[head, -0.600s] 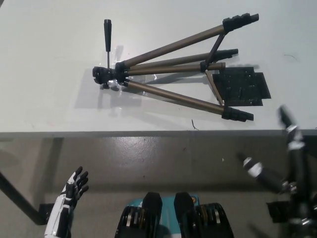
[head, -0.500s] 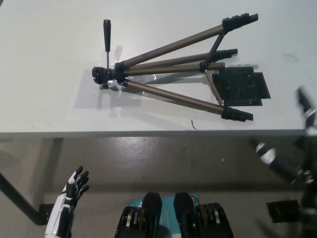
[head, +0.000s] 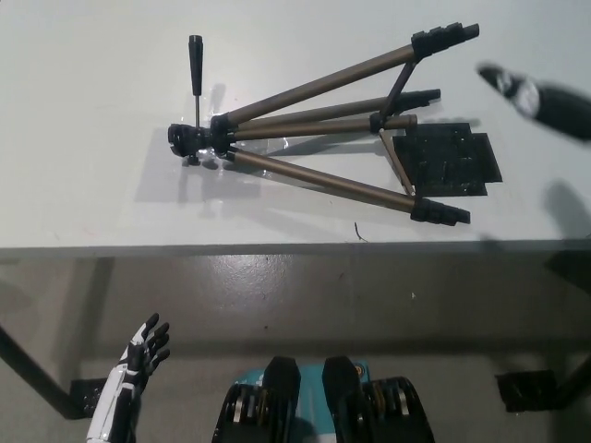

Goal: A tripod lies near the right hand side of the table and the robot grab a leg of the tripod using its right hand and put it up right.

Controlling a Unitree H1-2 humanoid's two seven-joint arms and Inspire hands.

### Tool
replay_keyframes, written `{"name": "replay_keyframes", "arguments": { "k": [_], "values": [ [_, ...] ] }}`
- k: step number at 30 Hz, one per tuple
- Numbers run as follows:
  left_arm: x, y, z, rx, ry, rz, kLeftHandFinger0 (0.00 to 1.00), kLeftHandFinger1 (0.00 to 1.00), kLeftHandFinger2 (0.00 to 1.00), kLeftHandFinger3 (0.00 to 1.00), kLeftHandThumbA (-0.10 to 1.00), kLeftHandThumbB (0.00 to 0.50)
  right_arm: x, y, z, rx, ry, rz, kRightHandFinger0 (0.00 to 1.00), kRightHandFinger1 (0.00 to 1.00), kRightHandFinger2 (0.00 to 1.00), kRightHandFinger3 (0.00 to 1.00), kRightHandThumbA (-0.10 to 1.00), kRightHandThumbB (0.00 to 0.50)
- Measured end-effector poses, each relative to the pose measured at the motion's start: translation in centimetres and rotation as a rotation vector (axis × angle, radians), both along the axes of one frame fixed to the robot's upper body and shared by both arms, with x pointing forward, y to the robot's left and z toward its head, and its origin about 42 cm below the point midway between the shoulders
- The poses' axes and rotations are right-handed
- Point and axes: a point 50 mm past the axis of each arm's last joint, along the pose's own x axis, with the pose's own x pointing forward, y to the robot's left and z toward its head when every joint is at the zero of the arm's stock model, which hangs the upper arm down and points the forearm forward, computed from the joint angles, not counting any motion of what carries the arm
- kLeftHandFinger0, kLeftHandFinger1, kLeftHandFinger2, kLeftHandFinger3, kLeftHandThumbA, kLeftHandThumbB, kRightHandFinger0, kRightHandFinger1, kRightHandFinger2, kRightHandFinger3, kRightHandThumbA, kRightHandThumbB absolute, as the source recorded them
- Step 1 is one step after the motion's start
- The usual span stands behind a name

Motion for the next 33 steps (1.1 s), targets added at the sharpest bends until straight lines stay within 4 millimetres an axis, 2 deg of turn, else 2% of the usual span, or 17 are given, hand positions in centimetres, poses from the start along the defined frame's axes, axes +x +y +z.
{"name": "replay_keyframes", "arguments": {
  "k": [3, 6, 12, 18, 21, 23, 25, 27, 31, 33],
  "values": [
    [0.0, 0.0, -0.1, 0.0, 0.002, -0.001, 1.0, 1.0, 1.0, 1.0, 1.0, 0.261, 2.2, 1.4, 1.6, -0.077, 0.042, -0.002, 1.0, 1.0, 1.0, 1.0, 0.99, 0.498],
    [0.0, 0.0, -0.1, 0.0, 0.003, -0.003, 1.0, 1.0, 1.0, 1.0, 1.0, 0.255, 5.3, 3.9, 3.4, -0.183, 0.112, 0.001, 1.0, 1.0, 1.0, 1.0, 0.96, 0.5],
    [0.0, 0.0, -0.1, 0.0, 0.006, -0.007, 1.0, 1.0, 1.0, 1.0, 1.0, 0.252, 11.2, 8.2, 4.7, -0.421, 0.299, -0.043, 1.0, 1.0, 1.0, 1.0, 0.93, 0.5],
    [0.0, 0.0, -0.2, 0.0, 0.008, -0.008, 1.0, 1.0, 1.0, 1.0, 1.0, 0.246, 15.7, 11.5, 2.7, -0.673, 0.517, -0.12, 1.0, 1.0, 1.0, 1.0, 0.91, 0.5],
    [0.0, 0.0, -0.2, 0.001, 0.008, -0.011, 1.0, 1.0, 1.0, 1.0, 1.0, 0.25, 17.1, 13.2, 1.2, -0.789, 0.619, -0.151, 1.0, 1.0, 1.0, 1.0, 0.9, 0.5],
    [0.0, -0.1, -0.2, 0.001, 0.008, -0.017, 1.0, 1.0, 1.0, 1.0, 1.0, 0.249, 17.9, 14.0, 0.2, -0.859, 0.694, -0.181, 1.0, 1.0, 1.0, 1.0, 0.82, 0.5],
    [0.0, -0.1, -0.2, 0.002, 0.007, -0.019, 1.0, 1.0, 1.0, 1.0, 1.0, 0.239, 18.4, 14.7, -0.1, -0.911, 0.748, -0.207, 1.0, 1.0, 1.0, 1.0, 0.84, 0.5],
    [0.0, 0.0, -0.1, 0.003, 0.002, -0.021, 1.0, 1.0, 1.0, 1.0, 1.0, 0.239, 18.6, 15.2, -0.1, -0.955, 0.775, -0.224, 1.0, 1.0, 1.0, 1.0, 0.94, 0.5],
    [0.0, 0.1, -0.1, 0.007, -0.004, -0.022, 1.0, 1.0, 1.0, 1.0, 1.0, 0.245, 19.0, 15.1, -0.3, -1.035, 0.825, -0.271, 1.0, 1.0, 1.0, 1.0, 0.89, 0.494],
    [0.0, 0.2, 0.0, 0.009, -0.004, -0.022, 1.0, 1.0, 1.0, 1.0, 1.0, 0.239, 19.2, 14.8, -0.7, -1.043, 0.859, -0.278, 1.0, 1.0, 1.0, 1.0, 0.9, 0.5]
  ]
}}
